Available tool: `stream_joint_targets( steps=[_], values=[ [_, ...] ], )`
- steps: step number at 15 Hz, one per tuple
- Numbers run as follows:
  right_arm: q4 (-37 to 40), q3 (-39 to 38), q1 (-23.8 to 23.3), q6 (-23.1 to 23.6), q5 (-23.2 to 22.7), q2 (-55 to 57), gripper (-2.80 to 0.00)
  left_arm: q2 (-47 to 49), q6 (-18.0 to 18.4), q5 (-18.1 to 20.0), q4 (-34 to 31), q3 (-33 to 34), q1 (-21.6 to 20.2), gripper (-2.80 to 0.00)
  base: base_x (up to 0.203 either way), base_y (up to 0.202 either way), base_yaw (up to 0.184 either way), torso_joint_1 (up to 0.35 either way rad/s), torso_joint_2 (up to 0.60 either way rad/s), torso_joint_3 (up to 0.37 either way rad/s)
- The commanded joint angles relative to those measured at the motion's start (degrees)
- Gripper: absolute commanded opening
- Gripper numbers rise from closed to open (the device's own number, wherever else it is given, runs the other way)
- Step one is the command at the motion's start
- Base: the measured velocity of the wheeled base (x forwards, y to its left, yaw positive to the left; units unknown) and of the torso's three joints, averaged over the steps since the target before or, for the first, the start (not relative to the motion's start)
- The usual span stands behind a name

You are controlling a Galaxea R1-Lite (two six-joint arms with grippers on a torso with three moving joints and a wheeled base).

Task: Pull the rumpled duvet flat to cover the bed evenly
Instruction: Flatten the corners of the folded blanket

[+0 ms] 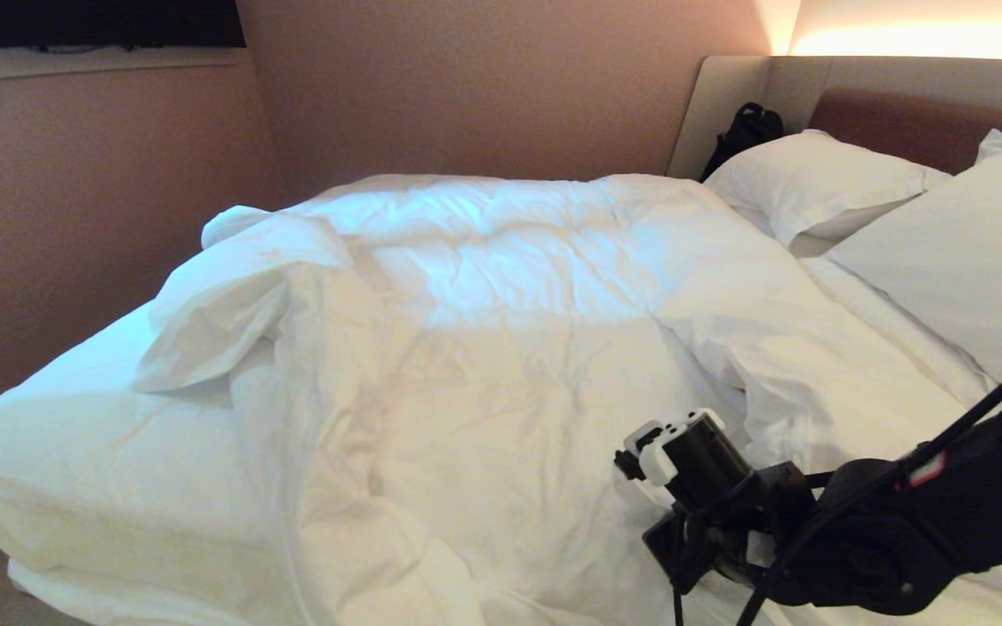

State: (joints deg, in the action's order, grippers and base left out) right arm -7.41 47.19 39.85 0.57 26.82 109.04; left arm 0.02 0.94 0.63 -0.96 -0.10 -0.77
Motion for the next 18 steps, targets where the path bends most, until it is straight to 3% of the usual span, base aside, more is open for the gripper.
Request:
stream_joint_targets(
  steps=[1, 8, 18],
  values=[
    [0.1, -0.1, 0.0, 0.2, 0.2, -4.8, -2.8, 0.0, 0.0, 0.1, 0.0, 0.0, 0.0, -2.8, 0.0, 0.0, 0.0, 0.0, 0.0, 0.0],
    [0.8, -1.4, 0.0, 3.5, 0.2, -22.3, -2.8, 0.0, 0.0, 0.0, 0.0, 0.0, 0.0, -2.8, 0.0, 0.0, 0.0, 0.0, 0.0, 0.0],
    [0.8, -2.7, 0.1, 10.3, 1.1, -37.7, -2.8, 0.0, 0.0, 0.1, 0.0, 0.0, 0.0, -2.8, 0.0, 0.0, 0.0, 0.0, 0.0, 0.0]
  ],
)
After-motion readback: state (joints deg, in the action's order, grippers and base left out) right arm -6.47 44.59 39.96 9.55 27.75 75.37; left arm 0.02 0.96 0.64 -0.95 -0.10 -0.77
